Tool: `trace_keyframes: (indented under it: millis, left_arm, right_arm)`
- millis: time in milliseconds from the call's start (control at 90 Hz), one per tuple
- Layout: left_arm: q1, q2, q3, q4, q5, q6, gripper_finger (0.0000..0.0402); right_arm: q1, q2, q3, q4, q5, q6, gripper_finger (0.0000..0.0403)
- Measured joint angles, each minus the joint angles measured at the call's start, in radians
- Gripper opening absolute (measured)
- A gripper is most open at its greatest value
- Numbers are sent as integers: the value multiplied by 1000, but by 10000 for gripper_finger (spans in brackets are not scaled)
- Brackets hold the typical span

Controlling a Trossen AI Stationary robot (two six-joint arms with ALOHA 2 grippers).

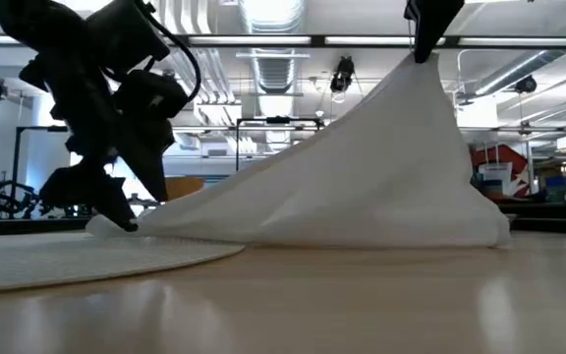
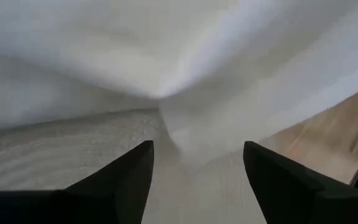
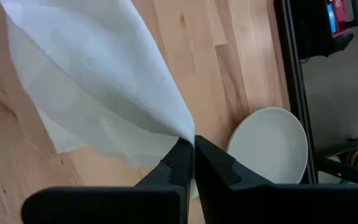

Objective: Set table place
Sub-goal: Fold the white napkin

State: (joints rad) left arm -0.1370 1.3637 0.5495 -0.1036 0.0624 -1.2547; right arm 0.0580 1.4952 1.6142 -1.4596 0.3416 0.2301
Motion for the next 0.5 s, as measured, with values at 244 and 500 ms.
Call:
trace_keyframes:
  millis: [244, 500]
  left_arm:
    - [-10, 97, 12, 121, -1, -18, 232]
    - [-7, 121, 13, 201, -26, -38, 224]
  right_arm:
    - [-7, 0, 0, 5, 0, -4, 0]
    - [-9, -1, 0, 7, 0, -5, 0]
